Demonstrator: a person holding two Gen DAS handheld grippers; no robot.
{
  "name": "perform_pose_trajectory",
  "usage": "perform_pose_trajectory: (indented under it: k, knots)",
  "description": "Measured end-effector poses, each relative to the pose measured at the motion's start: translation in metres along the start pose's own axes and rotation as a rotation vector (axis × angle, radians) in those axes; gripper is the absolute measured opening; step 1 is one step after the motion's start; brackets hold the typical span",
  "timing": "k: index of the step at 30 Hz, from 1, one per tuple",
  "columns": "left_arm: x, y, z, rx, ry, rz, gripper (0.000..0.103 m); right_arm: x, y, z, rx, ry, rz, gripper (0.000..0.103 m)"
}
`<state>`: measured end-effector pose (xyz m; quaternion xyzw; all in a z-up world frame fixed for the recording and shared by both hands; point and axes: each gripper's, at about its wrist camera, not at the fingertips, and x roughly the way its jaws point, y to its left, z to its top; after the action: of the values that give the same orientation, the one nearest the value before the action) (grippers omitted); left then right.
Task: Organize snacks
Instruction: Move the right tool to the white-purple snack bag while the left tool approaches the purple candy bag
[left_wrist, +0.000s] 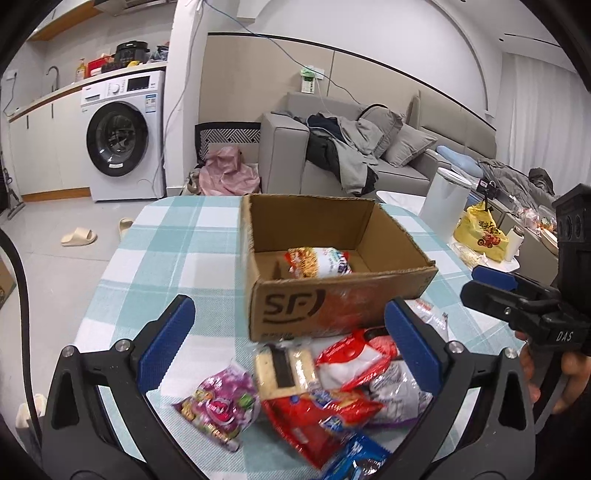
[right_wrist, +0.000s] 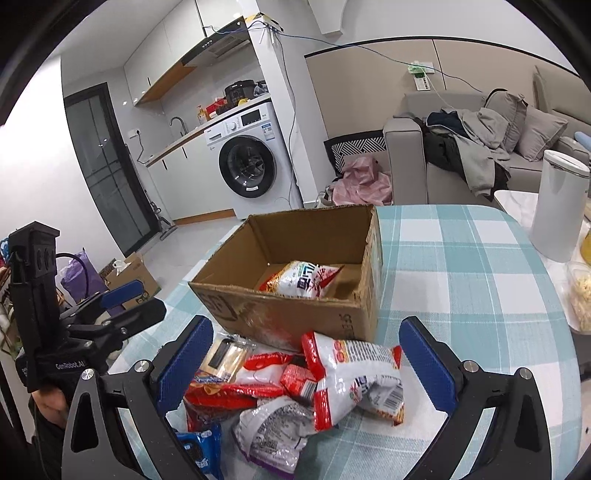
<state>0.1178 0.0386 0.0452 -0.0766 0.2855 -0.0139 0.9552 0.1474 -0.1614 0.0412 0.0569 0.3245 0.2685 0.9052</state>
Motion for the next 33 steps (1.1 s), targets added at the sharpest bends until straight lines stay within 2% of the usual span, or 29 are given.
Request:
perform_pose_trajectory:
  k: [8, 15, 19, 33]
  knots:
    - [-0.017, 0.009, -0.02, 0.016, 0.02, 0.021, 0.102, -0.005, 0.007, -0.015, -0.038, 0.037, -0.021, 0.103]
    - [-0.015, 0.018, -0.037, 0.008, 0.052, 0.027, 0.102, 0.003, 0.011, -0.04, -0.057, 0.084, -0.022, 0.103]
    - [-0.013, 0.021, -0.047, 0.001, 0.077, 0.016, 0.102, 0.006, 0.009, -0.049, -0.031, 0.106, -0.013, 0.103]
    - [-0.011, 0.032, -0.064, -0.013, 0.092, 0.057, 0.102, 0.022, 0.001, -0.076, 0.06, 0.195, -0.017, 0.103]
